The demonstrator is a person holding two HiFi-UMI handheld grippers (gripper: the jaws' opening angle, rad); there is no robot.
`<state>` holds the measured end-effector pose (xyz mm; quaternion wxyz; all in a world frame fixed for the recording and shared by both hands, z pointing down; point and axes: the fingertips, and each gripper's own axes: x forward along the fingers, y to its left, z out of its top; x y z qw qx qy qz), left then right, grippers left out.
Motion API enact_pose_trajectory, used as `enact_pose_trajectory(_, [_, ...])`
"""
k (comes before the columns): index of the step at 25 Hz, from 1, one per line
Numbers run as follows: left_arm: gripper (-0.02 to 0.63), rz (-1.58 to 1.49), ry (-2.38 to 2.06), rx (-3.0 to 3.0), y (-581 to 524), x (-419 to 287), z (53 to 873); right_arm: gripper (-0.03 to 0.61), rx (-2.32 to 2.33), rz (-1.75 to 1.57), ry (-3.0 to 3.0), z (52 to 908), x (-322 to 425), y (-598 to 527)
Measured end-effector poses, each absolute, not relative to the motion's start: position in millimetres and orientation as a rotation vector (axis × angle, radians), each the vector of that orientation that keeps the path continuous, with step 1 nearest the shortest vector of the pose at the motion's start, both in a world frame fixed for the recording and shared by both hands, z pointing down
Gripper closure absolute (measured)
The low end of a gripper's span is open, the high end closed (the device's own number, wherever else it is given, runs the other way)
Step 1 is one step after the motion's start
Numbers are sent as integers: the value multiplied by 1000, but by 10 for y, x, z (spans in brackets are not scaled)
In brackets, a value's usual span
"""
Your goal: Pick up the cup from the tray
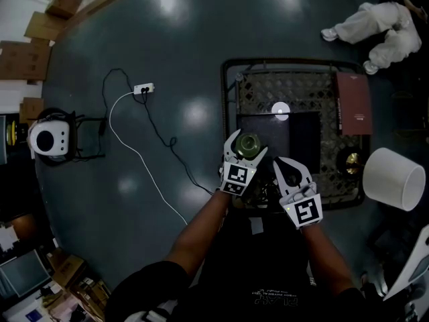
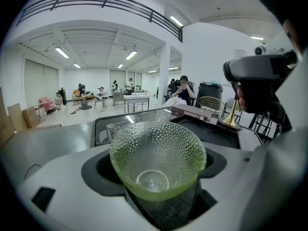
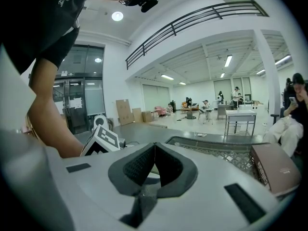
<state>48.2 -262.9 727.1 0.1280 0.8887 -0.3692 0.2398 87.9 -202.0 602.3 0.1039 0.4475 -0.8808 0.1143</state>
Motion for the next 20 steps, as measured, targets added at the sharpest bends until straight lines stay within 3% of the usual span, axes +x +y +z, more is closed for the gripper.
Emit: enact_pose_trajectory(20, [206,671,-948,2691,-2340,628,6720,568,1305,247,-2601,5859,910,-1919])
